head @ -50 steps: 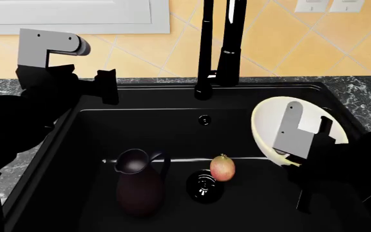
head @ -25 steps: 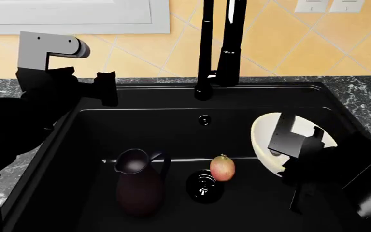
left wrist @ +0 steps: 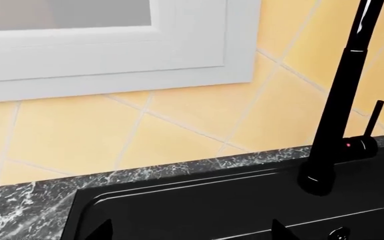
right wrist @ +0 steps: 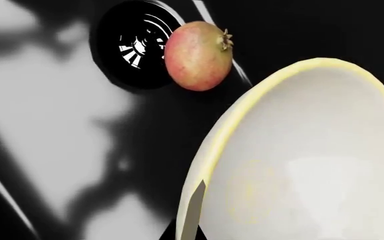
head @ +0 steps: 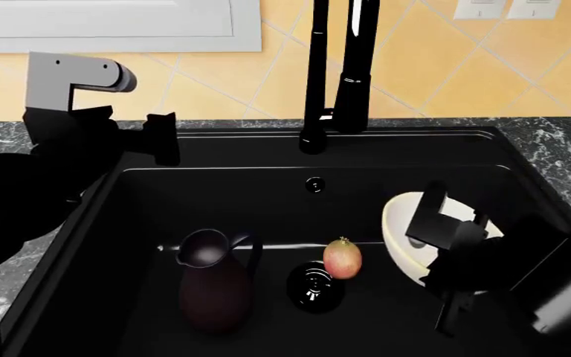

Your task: Pick the pitcher and bowl and place them in the sink. Then turn on the water.

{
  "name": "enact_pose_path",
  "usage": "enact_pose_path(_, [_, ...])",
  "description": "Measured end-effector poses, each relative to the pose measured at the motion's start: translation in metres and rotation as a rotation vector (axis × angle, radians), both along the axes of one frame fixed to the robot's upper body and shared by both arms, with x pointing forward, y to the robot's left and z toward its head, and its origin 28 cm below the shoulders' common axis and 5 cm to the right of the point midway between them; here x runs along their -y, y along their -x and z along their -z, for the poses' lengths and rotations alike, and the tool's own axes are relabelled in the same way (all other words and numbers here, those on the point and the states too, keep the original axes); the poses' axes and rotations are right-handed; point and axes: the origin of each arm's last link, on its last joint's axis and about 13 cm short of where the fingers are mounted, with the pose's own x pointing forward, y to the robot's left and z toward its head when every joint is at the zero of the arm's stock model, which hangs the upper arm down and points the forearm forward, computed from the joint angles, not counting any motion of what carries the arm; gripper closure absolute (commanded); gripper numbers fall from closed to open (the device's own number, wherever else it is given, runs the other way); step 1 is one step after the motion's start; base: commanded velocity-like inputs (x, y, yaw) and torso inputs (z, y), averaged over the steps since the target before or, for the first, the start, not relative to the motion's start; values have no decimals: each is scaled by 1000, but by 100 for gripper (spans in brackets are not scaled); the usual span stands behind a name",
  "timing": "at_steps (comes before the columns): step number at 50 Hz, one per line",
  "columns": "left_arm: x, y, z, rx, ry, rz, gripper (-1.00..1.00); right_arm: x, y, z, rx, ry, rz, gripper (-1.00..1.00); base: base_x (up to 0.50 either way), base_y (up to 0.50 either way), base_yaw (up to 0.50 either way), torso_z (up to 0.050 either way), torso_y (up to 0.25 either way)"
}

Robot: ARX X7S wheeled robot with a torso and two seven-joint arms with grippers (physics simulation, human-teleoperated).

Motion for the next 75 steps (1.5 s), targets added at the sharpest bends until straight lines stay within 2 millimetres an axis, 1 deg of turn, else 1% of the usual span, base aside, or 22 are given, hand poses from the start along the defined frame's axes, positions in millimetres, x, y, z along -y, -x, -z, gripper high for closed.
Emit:
enact_pose_path(41, [-1, -2, 4, -6, 2, 0, -100, -7, -2, 37, -82, -21, -1, 100, 0, 0, 0, 0, 1])
enact_pose_path(75, [-2, -2, 8, -11, 4, -5, -100, -8, -3, 52, -116, -19, 6, 100, 0, 0, 0, 0, 1])
